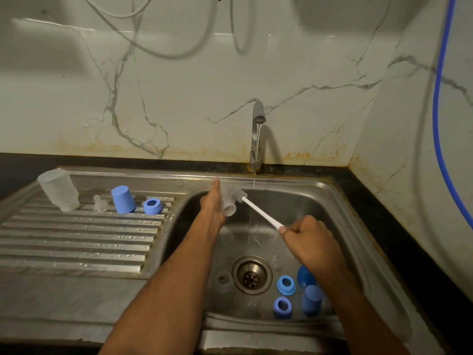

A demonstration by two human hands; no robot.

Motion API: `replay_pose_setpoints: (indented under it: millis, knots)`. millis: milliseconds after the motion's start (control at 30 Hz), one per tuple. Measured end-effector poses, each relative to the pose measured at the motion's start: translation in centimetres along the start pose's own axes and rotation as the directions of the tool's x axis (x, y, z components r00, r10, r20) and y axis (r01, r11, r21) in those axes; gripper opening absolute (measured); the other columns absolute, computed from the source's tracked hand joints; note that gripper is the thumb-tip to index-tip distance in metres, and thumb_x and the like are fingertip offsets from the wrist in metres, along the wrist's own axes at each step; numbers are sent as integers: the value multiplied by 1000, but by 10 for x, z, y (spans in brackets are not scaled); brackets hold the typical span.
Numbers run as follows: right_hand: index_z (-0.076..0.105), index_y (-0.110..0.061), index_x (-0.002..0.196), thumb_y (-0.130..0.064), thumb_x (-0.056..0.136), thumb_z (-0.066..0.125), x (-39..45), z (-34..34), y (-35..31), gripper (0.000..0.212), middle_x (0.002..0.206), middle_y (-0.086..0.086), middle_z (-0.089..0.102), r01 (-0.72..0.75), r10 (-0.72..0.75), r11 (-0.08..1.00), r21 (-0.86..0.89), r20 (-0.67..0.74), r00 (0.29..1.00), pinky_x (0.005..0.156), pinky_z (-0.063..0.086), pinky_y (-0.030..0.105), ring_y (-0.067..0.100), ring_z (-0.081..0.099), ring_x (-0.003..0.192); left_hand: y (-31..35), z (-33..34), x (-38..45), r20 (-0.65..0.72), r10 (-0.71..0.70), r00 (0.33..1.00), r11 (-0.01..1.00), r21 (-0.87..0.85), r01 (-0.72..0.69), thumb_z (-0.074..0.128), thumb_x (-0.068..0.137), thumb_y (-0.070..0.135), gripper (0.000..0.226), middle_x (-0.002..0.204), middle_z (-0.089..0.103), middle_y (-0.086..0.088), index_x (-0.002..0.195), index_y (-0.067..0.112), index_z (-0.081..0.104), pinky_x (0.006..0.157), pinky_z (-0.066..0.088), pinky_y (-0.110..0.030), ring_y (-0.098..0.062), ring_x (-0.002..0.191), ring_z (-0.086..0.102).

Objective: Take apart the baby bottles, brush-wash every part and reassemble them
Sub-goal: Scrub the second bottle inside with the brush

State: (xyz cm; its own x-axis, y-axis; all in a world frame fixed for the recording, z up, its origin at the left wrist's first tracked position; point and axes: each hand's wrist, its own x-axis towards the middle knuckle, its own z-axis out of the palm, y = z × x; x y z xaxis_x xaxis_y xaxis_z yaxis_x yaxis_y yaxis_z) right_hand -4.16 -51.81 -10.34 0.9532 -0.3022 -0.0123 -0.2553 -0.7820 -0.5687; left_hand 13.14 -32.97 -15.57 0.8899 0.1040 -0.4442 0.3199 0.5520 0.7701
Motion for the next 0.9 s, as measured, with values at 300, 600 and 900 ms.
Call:
replay_pose_setpoints:
  millis: [300, 600, 900]
  knots:
    - [66, -17, 85, -46, 100, 56, 7, 19, -9, 34, 71, -3, 60, 62, -63, 996, 60, 14, 998, 54, 43, 25, 11, 57, 62, 2, 6, -9, -107, 65, 992, 997, 56, -60, 75, 84, 48, 46, 97, 65, -12, 103, 13, 54, 92, 58, -46, -28, 93, 69]
    - [65, -21, 90, -49, 100, 54, 1, 21, -15, 32, 79, -2, 63, 57, -56, 998, 10, -60, 997, 59, 48, 28, 12, 61, 70, -13, 16, -18, -61, 69, 996, 993, 96, -63, 62, 97, 42, 32, 98, 68, -13, 103, 11, 59, 87, 60, -44, -27, 91, 69]
    - [67, -22, 83, -50, 98, 57, 1, 20, -4, 33, 72, -3, 64, 86, -85, 993, 78, -17, 996, 64, 57, 35, 14, 63, 68, 9, 4, 0, -10, 16, 1000, 992, -128, -17, 51, 103, 38, 31, 95, 66, -7, 113, 11, 64, 51, 51, -27, -16, 74, 63]
